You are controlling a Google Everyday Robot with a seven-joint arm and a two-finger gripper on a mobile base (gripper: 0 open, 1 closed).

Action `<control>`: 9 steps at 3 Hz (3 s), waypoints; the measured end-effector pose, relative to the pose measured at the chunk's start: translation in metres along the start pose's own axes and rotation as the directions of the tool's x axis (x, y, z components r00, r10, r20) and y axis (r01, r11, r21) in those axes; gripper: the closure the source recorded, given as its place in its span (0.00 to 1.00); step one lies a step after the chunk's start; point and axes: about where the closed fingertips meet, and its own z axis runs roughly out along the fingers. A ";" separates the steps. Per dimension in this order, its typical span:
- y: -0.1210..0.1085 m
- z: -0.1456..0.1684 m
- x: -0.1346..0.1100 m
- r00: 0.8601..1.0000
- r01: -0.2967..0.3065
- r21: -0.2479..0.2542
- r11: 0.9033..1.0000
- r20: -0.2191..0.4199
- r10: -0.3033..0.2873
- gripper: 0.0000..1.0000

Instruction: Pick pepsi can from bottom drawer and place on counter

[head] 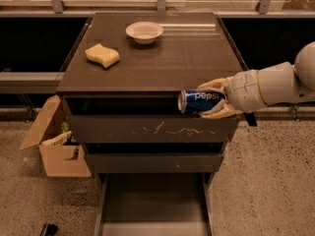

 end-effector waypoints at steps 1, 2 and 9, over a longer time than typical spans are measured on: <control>-0.005 0.003 0.001 1.000 -0.008 0.003 1.000 0.012 0.008 1.00; -0.025 0.006 0.003 1.000 -0.005 0.004 1.000 0.015 0.005 1.00; -0.169 0.060 0.063 0.991 -0.121 0.062 0.991 0.070 0.117 0.59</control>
Offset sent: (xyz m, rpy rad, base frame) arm 0.0631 0.0044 0.0343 0.0198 -0.0314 0.0000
